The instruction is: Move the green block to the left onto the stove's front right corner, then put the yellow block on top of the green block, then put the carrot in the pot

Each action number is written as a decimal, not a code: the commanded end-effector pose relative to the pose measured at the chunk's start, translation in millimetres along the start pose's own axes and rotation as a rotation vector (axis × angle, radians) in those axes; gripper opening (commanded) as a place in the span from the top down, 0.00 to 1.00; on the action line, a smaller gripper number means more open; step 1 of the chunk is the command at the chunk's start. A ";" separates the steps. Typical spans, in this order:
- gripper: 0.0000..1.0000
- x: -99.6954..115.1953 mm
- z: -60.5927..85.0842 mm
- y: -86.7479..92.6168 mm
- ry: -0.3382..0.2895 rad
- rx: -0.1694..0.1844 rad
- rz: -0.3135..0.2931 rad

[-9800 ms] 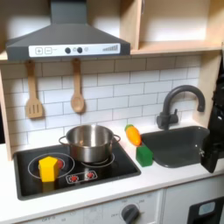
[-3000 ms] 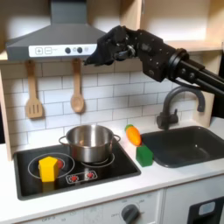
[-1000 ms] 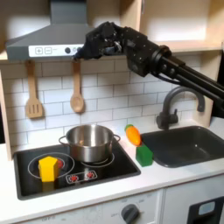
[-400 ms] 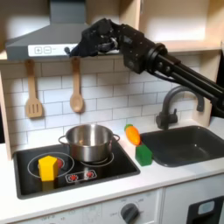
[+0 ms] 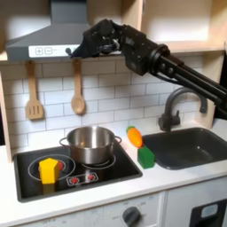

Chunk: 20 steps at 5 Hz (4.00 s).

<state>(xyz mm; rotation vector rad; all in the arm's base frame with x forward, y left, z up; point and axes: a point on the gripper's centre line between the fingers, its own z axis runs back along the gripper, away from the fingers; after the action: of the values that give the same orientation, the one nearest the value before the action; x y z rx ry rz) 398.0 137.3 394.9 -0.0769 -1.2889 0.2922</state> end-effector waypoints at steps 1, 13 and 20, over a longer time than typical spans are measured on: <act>1.00 -30.6 11.5 -4.2 0.098 -0.033 0.007; 1.00 -216.4 216.5 -49.0 0.981 -0.258 -0.400; 0.00 -226.2 232.7 -49.0 0.992 -0.266 -0.451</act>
<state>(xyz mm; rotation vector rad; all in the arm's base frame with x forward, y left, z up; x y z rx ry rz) 128.5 6.8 259.6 -0.1347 -0.3248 -0.2976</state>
